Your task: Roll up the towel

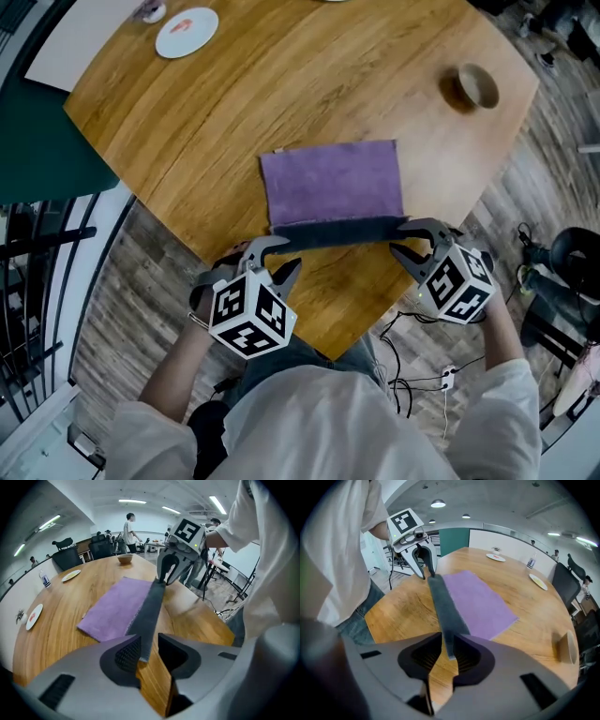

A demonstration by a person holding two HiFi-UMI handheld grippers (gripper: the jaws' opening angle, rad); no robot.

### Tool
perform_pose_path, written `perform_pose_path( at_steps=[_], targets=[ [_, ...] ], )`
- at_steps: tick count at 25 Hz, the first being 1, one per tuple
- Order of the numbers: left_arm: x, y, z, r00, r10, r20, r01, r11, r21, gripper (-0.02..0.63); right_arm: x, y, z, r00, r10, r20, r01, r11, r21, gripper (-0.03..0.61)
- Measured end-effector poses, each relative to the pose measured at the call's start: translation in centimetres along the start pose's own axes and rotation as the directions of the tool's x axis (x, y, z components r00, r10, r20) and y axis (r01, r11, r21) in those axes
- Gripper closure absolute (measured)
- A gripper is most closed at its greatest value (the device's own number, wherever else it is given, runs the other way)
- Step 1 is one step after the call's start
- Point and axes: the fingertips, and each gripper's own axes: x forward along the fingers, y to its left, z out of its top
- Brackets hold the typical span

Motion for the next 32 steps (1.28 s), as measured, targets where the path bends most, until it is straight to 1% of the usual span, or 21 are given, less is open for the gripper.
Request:
perform_pose_path(
  at_steps=[4,5,8,10,14,16,18,21,26,29,32],
  targets=[
    [1.8,0.3,-1.3,1.000,0.014,-0.025,-0.014,1.000,0.000,0.525,1.6,-0.1,-0.9,0.999,-0.031,-0.026,0.030,0.999,-0.038,0.511],
    [1.9,0.4,-1.4,1.000,0.022,-0.023,-0.022,1.000,-0.006,0.547,1.7,-0.1,-0.9,0.999,-0.041,-0.023,0.040,0.998,-0.044,0.520],
    [2.0,0.6,-1.5,1.000,0.021,-0.015,-0.022,0.999,-0.030,0.565,1.7,-0.1,-0.8,0.999,-0.040,-0.013,0.039,0.999,-0.031,0.548],
    [1.7,0.0,-1.5,1.000,-0.009,-0.022,0.009,0.999,-0.042,0.584,1.4,0.6,-1.0,1.000,-0.007,-0.020,0.007,1.000,-0.016,0.558],
    [0.0,-2.4,-1.3,0.993,-0.114,-0.033,0.112,0.992,-0.061,0.588,-0.1,2.8,-0.9,0.995,0.094,-0.043,-0.094,0.996,0.005,0.558],
    [-0.9,-2.8,-1.1,0.990,-0.140,-0.026,0.137,0.988,-0.075,0.588,-1.2,3.1,-0.4,0.991,0.126,-0.033,-0.125,0.992,0.026,0.558],
    [-1.4,-2.4,-0.8,0.990,-0.140,-0.019,0.138,0.986,-0.091,0.588,-2.1,2.6,0.2,0.990,0.143,-0.011,-0.143,0.988,0.052,0.558],
    [-1.5,-0.7,-0.4,0.992,-0.121,-0.024,0.118,0.987,-0.108,0.588,-2.3,1.3,1.1,0.987,0.163,0.010,-0.164,0.983,0.082,0.558],
    [-1.0,1.8,0.4,0.994,-0.104,-0.037,0.100,0.990,-0.103,0.588,-1.5,-0.7,1.4,0.978,0.204,-0.032,-0.200,0.975,0.098,0.558],
    [-1.1,2.1,0.4,0.991,-0.125,-0.045,0.120,0.988,-0.093,0.588,-1.5,-0.7,1.4,0.971,0.238,-0.036,-0.233,0.966,0.114,0.558],
    [-1.4,1.1,0.2,0.984,-0.169,-0.056,0.164,0.982,-0.094,0.588,-1.7,0.4,1.3,0.956,0.291,-0.029,-0.285,0.950,0.132,0.558]
  ],
)
